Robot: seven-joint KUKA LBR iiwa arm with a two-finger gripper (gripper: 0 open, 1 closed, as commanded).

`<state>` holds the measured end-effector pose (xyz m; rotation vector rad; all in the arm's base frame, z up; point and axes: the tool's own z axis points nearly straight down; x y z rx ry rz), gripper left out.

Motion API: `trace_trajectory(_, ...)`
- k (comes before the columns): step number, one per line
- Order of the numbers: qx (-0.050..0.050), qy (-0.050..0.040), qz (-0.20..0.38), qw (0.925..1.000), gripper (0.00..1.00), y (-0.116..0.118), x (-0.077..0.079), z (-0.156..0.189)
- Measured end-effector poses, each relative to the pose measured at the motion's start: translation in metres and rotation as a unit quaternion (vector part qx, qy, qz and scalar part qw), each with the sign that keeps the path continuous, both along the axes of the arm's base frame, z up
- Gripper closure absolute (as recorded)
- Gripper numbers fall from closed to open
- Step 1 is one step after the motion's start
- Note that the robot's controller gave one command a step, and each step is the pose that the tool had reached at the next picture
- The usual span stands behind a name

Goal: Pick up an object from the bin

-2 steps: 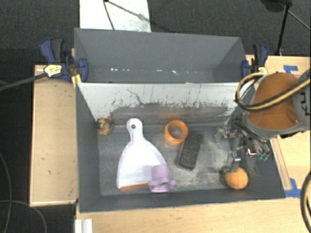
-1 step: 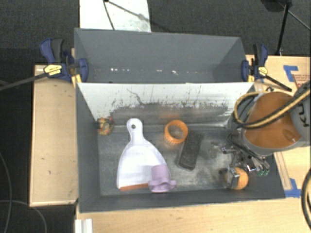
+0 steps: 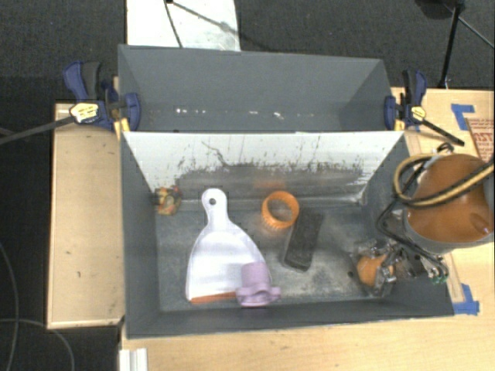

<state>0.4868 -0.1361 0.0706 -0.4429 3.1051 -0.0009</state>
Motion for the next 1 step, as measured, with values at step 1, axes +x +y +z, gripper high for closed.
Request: trace_trajectory(1, 0.0, 0.0, 0.001, 1.0, 1.0, 0.0002, 0.0, 0.0)
